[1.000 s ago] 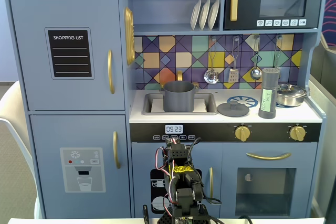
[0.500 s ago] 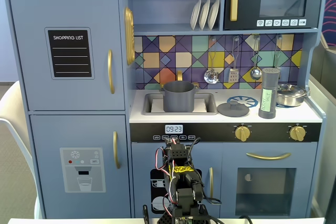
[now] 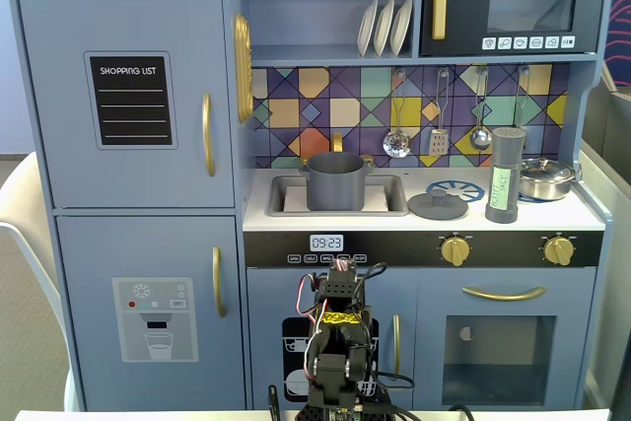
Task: Put salt in the gray recipient
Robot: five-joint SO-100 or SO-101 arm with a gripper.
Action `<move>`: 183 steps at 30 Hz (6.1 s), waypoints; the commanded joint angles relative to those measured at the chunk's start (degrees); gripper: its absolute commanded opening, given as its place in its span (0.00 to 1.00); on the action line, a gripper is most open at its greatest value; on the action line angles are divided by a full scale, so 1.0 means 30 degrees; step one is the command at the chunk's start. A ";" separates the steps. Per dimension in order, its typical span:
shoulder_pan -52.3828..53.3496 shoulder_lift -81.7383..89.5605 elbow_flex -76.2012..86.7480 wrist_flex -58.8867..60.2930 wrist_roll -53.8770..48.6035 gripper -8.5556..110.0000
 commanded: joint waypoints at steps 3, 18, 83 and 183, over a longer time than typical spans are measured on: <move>0.3721 0.0117 -0.0439 -0.1582 -0.0498 0.07; 1.4150 -0.7178 -1.1631 -1.3154 0.0146 0.30; 0.8789 -2.3818 -3.5889 -1.4971 1.2949 0.07; 0.2256 -2.7568 -4.0723 -1.3740 2.3467 0.07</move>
